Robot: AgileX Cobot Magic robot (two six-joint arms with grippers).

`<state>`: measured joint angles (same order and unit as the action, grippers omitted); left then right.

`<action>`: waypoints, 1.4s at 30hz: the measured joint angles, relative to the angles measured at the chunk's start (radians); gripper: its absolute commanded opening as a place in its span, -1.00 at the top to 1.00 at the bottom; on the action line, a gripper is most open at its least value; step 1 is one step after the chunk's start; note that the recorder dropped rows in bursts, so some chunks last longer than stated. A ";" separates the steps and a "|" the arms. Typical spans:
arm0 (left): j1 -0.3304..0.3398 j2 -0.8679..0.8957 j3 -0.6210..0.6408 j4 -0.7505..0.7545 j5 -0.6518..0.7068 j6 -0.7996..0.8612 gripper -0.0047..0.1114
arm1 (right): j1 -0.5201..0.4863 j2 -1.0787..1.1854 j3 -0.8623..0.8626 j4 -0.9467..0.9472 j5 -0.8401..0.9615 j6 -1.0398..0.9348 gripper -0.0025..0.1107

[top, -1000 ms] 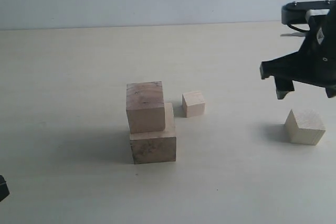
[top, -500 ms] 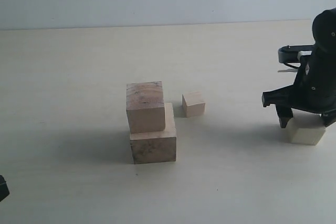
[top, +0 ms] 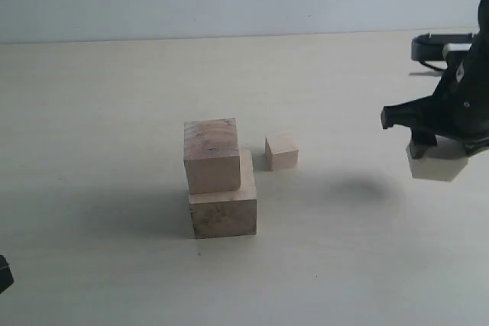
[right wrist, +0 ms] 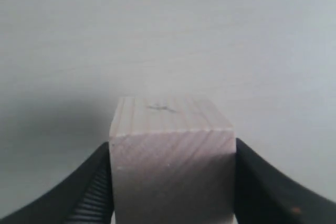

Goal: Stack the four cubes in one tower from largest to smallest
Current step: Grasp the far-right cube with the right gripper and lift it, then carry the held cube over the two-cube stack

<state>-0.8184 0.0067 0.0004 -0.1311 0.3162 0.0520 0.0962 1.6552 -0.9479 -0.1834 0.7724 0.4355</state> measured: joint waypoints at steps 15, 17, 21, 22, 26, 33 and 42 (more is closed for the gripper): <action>0.000 0.000 0.000 0.000 0.000 0.000 0.92 | 0.340 -0.326 -0.175 0.204 0.373 -0.096 0.94; 0.000 0.000 0.000 0.000 0.000 0.000 0.92 | 0.376 -0.308 -0.239 0.208 0.395 -0.080 0.94; 0.000 0.000 0.000 0.000 0.000 0.000 0.92 | 0.447 -0.230 -0.388 0.212 0.442 -0.046 0.94; 0.000 0.000 0.000 0.000 0.000 0.000 0.92 | 0.464 -0.205 -0.418 0.212 0.444 -0.041 0.94; 0.000 0.000 0.000 0.000 0.000 0.000 0.92 | 0.518 -0.111 -0.554 0.216 0.447 -0.014 0.94; 0.000 0.000 0.000 0.000 0.000 0.000 0.92 | 0.583 0.004 -0.668 0.216 0.447 0.052 0.94; 0.000 0.000 0.000 0.000 0.000 0.000 0.92 | 0.612 0.109 -0.673 0.230 0.453 0.092 0.94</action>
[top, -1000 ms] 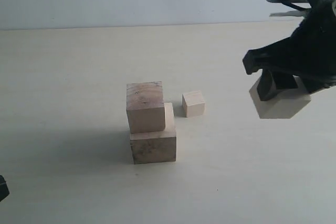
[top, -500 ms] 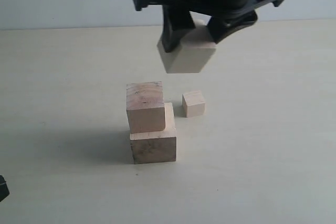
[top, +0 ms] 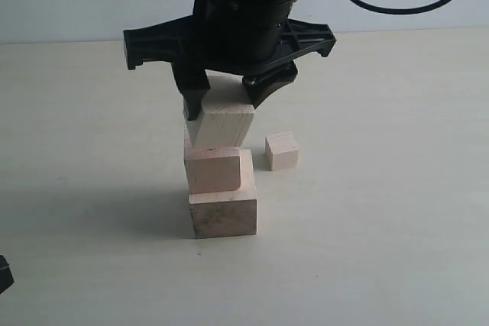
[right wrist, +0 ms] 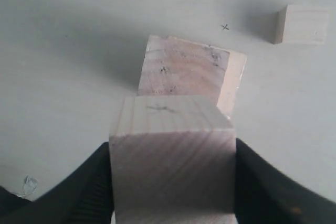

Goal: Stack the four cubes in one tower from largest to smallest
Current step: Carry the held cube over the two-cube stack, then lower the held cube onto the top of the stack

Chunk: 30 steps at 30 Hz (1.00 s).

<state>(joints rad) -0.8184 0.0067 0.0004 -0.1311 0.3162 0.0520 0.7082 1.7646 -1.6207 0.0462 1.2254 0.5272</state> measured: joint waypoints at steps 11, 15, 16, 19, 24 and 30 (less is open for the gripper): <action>0.000 0.000 0.000 0.000 0.000 0.000 0.92 | 0.000 0.067 -0.061 -0.006 0.001 0.012 0.94; 0.000 0.000 0.000 0.000 0.000 0.000 0.92 | 0.000 0.067 -0.061 -0.022 0.001 0.029 0.94; 0.000 0.000 0.000 0.000 0.000 0.000 0.92 | 0.000 0.067 -0.061 -0.025 0.001 0.037 0.94; 0.000 0.000 0.000 0.000 0.000 0.000 0.92 | 0.000 0.071 -0.061 -0.032 0.001 0.046 0.94; 0.000 0.000 0.000 0.000 0.000 0.000 0.92 | 0.000 0.096 -0.063 -0.026 0.001 0.056 0.94; 0.000 0.000 0.000 0.000 0.000 0.000 0.92 | 0.000 0.103 -0.065 -0.025 0.001 0.060 0.94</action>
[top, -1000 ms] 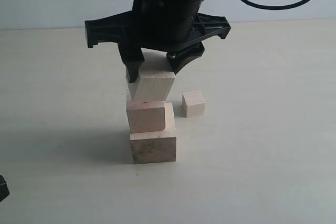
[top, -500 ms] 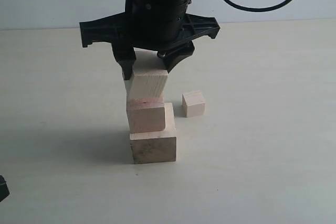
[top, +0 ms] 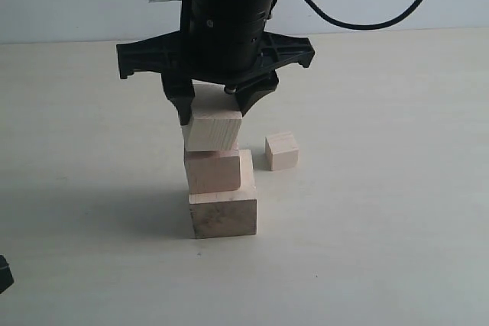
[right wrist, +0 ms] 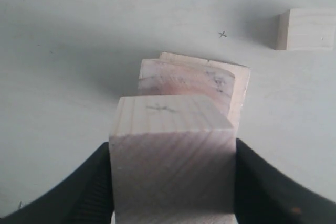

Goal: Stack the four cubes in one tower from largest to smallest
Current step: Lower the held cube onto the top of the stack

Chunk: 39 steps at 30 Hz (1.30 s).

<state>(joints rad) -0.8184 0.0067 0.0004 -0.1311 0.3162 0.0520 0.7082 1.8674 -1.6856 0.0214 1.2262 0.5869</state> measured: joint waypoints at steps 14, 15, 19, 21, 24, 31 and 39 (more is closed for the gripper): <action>0.000 0.000 0.000 0.000 0.000 0.000 0.92 | 0.000 0.029 -0.002 0.000 -0.002 0.009 0.94; 0.000 0.000 0.000 0.000 0.000 0.000 0.92 | 0.000 0.029 -0.002 0.000 -0.002 0.009 0.94; 0.000 0.000 0.000 0.000 0.000 0.000 0.92 | 0.000 0.029 -0.002 -0.004 -0.002 0.009 0.94; 0.000 0.000 0.000 0.000 0.002 -0.002 0.92 | 0.000 0.029 -0.002 -0.007 -0.002 0.009 0.94; 0.000 0.000 0.000 0.000 0.002 -0.002 0.92 | 0.000 0.030 -0.002 -0.013 -0.002 0.009 0.94; 0.000 0.000 0.000 0.000 0.002 -0.002 0.92 | 0.000 0.031 -0.002 -0.021 -0.002 0.009 0.94; 0.000 0.000 0.000 0.000 0.002 -0.002 0.92 | 0.000 0.034 -0.043 -0.027 0.002 -0.027 0.94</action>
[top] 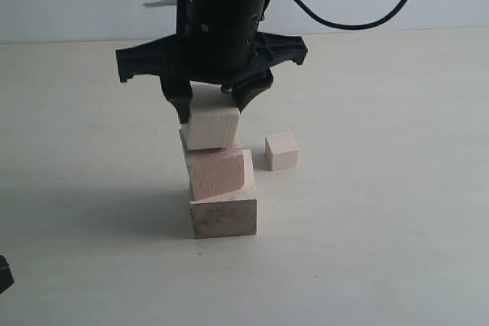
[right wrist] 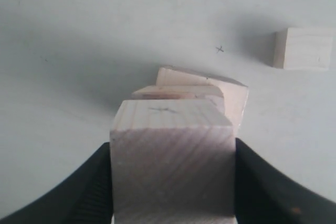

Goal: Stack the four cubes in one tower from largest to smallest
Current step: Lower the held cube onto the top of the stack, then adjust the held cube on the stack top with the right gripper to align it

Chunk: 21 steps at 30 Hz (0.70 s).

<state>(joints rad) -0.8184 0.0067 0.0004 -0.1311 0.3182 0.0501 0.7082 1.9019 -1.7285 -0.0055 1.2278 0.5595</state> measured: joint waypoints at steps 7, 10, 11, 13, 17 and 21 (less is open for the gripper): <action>0.000 0.000 0.000 0.000 0.000 0.000 0.92 | 0.002 0.002 -0.063 -0.006 -0.002 -0.058 0.94; 0.000 0.000 0.000 0.000 0.000 0.000 0.92 | 0.004 0.002 -0.063 -0.008 -0.001 -0.078 0.94; 0.000 0.000 0.000 0.000 0.000 0.000 0.92 | 0.004 0.002 -0.063 -0.008 -0.001 -0.084 0.94; 0.000 0.000 0.000 0.000 0.000 0.000 0.92 | 0.004 0.002 -0.063 -0.008 -0.001 -0.096 0.94; 0.000 0.000 0.000 0.000 0.000 0.000 0.92 | 0.010 0.002 -0.063 -0.013 -0.001 -0.126 0.94; 0.000 0.000 0.000 0.000 0.000 0.000 0.92 | 0.012 0.002 -0.063 -0.017 -0.001 -0.138 0.95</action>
<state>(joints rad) -0.8184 0.0067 0.0004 -0.1311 0.3182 0.0501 0.7199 1.9034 -1.7914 -0.0230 1.2272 0.4220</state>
